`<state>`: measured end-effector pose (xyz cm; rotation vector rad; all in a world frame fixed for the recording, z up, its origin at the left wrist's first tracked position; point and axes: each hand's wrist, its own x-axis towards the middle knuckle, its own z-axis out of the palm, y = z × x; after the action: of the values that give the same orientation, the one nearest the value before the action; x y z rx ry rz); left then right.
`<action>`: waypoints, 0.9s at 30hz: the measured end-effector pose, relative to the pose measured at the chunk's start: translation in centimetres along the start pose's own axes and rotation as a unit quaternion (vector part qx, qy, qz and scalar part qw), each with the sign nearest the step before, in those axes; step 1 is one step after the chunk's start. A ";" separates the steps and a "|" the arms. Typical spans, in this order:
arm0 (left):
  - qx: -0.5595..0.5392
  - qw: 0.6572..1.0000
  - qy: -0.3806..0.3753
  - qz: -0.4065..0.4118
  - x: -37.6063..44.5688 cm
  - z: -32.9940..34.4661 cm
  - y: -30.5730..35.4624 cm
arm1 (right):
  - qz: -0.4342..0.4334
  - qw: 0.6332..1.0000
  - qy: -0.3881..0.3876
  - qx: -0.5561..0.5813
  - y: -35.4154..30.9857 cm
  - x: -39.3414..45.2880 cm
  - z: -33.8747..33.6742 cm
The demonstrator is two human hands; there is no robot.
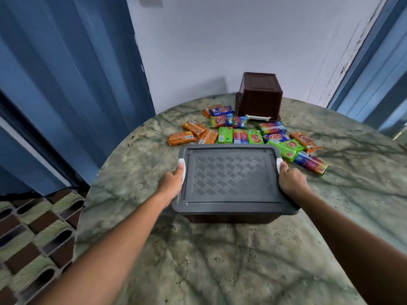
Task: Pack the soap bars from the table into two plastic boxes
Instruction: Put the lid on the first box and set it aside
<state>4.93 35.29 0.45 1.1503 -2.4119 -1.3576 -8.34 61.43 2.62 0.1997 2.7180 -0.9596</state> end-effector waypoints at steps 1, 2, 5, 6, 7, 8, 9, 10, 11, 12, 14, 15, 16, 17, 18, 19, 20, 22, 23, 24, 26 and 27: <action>0.003 1.000 0.004 -0.001 -0.2 -0.3 -0.3 | -0.003 1.000 -0.003 -0.003 -0.4 0.1 0.3; 0.008 1.000 0.010 -0.003 -0.4 -0.7 -0.6 | -0.006 1.000 -0.008 -0.003 -0.7 0.1 0.5; 0.003 0.999 0.032 -0.008 -1.1 -1.6 -1.5 | -0.027 0.999 -0.026 -0.007 -1.5 -0.2 1.4; -0.002 0.999 0.039 -0.012 -1.1 -1.9 -1.9 | -0.034 0.999 -0.031 -0.008 -1.6 -0.3 1.7; -0.003 0.999 0.044 -0.012 -1.3 -2.2 -2.1 | -0.040 0.999 -0.035 -0.006 -1.7 -0.4 1.9; -0.002 0.999 0.050 -0.011 -1.4 -2.3 -2.5 | -0.046 0.998 -0.040 -0.002 -1.6 -0.5 2.2; -0.006 0.998 0.055 -0.007 -1.5 -2.4 -3.0 | -0.050 0.998 -0.046 0.004 -1.5 -0.7 2.3; -0.013 0.998 0.057 -0.002 -1.6 -2.5 -3.5 | -0.053 0.997 -0.050 0.009 -1.3 -0.8 2.5; -0.015 0.998 0.061 0.003 -1.7 -2.6 -3.9 | -0.055 0.997 -0.053 0.013 -1.2 -0.9 2.7; -0.015 0.998 0.064 0.004 -1.9 -2.7 -4.2 | -0.059 0.997 -0.052 0.013 -1.1 -0.9 2.8; -0.017 0.998 0.065 0.006 -1.9 -2.9 -4.7 | -0.065 0.997 -0.050 0.008 -1.1 -1.1 2.9; -0.018 0.997 0.069 0.007 -1.9 -2.9 -4.8 | -0.064 0.997 -0.048 0.009 -1.0 -1.1 3.0; -0.022 0.997 0.074 0.010 -1.9 -3.1 -4.8 | -0.065 0.997 -0.047 0.010 -1.0 -1.2 3.0; -0.023 0.996 0.080 0.014 -2.0 -3.1 -4.7 | -0.067 0.997 -0.046 0.010 -1.0 -1.2 3.0; -0.024 0.996 0.081 0.016 -2.1 -3.1 -4.6 | -0.069 0.997 -0.043 0.009 -0.9 -1.3 3.0; -0.024 0.996 0.080 0.016 -2.1 -3.1 -4.6 | -0.071 0.997 -0.039 0.008 -0.9 -1.4 3.0; -0.026 0.997 0.077 0.014 -2.2 -3.2 -4.5 | -0.072 0.997 -0.036 0.009 -0.9 -1.4 3.0; -0.029 0.997 0.070 0.011 -2.2 -3.3 -4.4 | -0.072 0.997 -0.029 0.012 -0.9 -1.7 3.0; -0.031 0.997 0.067 0.011 -2.2 -3.3 -4.4 | -0.071 0.997 -0.025 0.014 -0.9 -1.8 3.0; -0.029 0.997 0.065 0.012 -2.2 -3.4 -4.3 | -0.069 0.997 -0.021 0.016 -0.8 -1.9 3.0; -0.022 0.998 0.061 0.013 -2.2 -3.5 -4.2 | -0.067 0.998 -0.017 0.015 -0.7 -2.1 3.0; -0.018 0.998 0.059 0.012 -2.1 -3.5 -4.3 | -0.067 0.998 -0.013 0.011 -0.6 -2.2 2.9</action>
<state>10.39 33.10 -0.39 1.1536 -2.3022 -1.2816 -5.82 59.02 1.39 0.0068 2.7267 -1.0196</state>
